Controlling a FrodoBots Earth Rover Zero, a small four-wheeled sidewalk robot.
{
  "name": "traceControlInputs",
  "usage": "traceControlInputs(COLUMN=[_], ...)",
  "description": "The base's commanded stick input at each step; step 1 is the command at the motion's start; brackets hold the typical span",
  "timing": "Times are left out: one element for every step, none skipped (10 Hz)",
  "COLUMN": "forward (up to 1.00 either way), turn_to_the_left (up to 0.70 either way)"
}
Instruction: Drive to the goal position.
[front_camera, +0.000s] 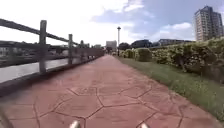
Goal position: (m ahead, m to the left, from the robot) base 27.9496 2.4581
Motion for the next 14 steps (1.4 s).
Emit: traceControlInputs(forward=[1.0,1.0,1.0,1.0,1.0,1.0,1.0,1.0,1.0,1.0,1.0,1.0,1.0,1.0], turn_to_the_left=[0.0,0.0,0.0,0.0,0.0,0.0,0.0,0.0,0.0,0.0,0.0,0.0,0.0,0.0])
